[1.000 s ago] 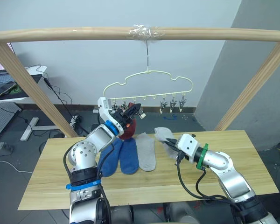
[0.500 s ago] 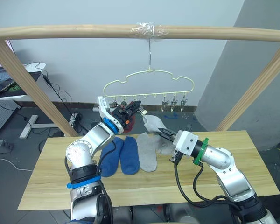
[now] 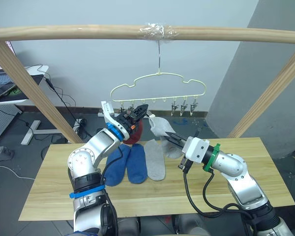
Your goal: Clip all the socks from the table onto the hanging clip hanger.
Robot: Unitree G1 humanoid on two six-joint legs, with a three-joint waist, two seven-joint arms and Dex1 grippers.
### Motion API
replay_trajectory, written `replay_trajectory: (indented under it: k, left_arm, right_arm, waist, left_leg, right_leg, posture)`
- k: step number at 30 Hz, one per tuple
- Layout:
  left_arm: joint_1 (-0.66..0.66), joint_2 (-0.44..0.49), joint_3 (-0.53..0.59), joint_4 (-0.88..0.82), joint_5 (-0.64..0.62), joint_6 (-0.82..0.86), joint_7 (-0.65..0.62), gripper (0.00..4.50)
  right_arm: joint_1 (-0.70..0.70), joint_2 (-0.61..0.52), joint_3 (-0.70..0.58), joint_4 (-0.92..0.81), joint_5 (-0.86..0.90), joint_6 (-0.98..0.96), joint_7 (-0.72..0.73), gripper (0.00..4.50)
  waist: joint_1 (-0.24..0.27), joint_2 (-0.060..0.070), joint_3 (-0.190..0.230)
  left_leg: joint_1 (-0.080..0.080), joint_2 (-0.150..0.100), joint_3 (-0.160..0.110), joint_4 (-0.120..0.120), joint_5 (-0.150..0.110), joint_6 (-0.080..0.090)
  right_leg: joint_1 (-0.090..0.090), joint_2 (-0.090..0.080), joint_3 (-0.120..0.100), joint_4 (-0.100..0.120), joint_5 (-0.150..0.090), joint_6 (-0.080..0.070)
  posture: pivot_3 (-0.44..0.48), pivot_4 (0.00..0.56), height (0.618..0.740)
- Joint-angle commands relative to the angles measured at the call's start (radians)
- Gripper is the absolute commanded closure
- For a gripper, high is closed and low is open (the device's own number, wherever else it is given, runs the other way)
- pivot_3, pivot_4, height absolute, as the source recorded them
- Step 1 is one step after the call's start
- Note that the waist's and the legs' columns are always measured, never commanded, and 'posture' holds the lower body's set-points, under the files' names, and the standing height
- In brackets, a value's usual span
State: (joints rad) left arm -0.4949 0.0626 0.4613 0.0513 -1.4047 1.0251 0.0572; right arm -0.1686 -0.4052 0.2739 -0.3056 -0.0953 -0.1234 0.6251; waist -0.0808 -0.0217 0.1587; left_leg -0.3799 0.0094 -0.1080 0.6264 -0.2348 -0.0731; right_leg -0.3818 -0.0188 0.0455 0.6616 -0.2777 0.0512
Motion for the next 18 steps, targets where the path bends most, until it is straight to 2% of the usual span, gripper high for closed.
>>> replay_trajectory:
  k: [1,18]
  left_arm:
    - [-0.010,0.016,-0.005,-0.008,-0.035,-0.015,0.002,4.26]
    - [0.002,0.029,-0.046,-0.016,-0.051,-0.025,-0.014,4.26]
  right_arm:
    - [-0.012,0.006,-0.003,-0.012,0.019,-0.023,-0.001,4.41]
    - [-0.057,0.039,0.006,0.028,0.030,-0.013,0.004,4.41]
  waist:
    - [0.000,0.000,0.000]
    - [0.002,0.000,0.002]
  left_leg:
    - [0.000,0.000,0.000,0.000,0.000,0.000]
    - [0.000,0.000,0.000,0.000,0.000,0.000]
  right_leg:
    - [0.000,0.000,0.000,0.000,0.000,0.000]
    - [0.000,0.000,0.000,0.000,0.000,0.000]
  posture:
    - [-0.080,0.139,0.740]
    - [-0.080,0.141,0.740]
